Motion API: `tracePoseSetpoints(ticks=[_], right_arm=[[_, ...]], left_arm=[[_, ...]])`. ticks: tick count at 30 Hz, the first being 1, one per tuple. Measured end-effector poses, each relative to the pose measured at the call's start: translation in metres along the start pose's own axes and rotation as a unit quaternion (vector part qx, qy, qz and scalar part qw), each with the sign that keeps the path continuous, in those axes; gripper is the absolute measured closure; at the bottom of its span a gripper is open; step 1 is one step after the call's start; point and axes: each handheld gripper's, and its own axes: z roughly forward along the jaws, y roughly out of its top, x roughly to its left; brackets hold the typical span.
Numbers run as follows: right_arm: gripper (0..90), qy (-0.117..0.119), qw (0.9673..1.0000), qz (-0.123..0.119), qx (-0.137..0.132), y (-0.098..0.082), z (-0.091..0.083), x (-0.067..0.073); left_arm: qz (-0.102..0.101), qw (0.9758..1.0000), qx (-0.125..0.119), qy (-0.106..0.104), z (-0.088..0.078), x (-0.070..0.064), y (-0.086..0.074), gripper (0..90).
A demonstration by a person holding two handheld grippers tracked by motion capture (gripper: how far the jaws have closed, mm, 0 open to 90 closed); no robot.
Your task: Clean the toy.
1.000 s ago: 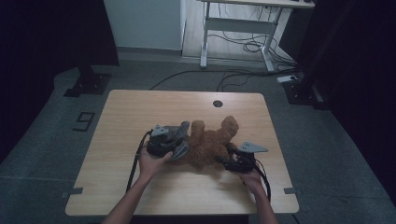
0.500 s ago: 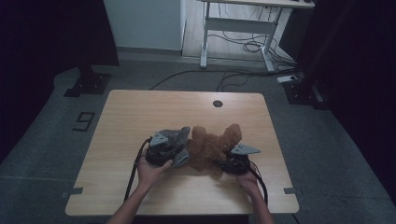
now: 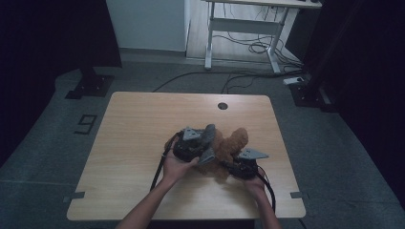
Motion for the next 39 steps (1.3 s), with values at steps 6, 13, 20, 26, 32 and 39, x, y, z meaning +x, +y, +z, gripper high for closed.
tracePoseSetpoints(ticks=[6, 13, 20, 26, 32, 39], right_arm=[[64.2, 0.008, 1.0000, -0.006, 0.000, 0.000, 0.001, 0.001], [64.2, 0.010, 0.9999, -0.002, -0.001, 0.000, 0.001, 0.000], [64.2, 0.012, 0.9999, -0.004, -0.001, -0.001, 0.001, 0.000], [64.2, 0.013, 0.9999, 0.001, -0.003, -0.001, 0.001, -0.002], [64.3, 0.010, 0.9999, 0.005, -0.002, -0.002, 0.000, -0.003], [64.3, 0.009, 0.9999, 0.007, -0.001, -0.002, 0.000, -0.002]], left_arm=[[-0.015, 0.9999, 0.002, 0.006, -0.022, 0.028, -0.021, 79.1], [-0.034, 0.9986, -0.009, 0.041, -0.045, 0.055, -0.030, 79.1], [-0.021, 0.9969, 0.003, 0.076, -0.052, 0.065, -0.035, 79.3], [-0.055, 0.9959, 0.001, 0.072, -0.057, 0.080, -0.039, 79.6], [-0.016, 0.9990, -0.034, 0.026, -0.060, 0.042, -0.012, 79.6], [0.050, 0.9976, -0.031, -0.037, -0.011, -0.038, 0.032, 79.5]])
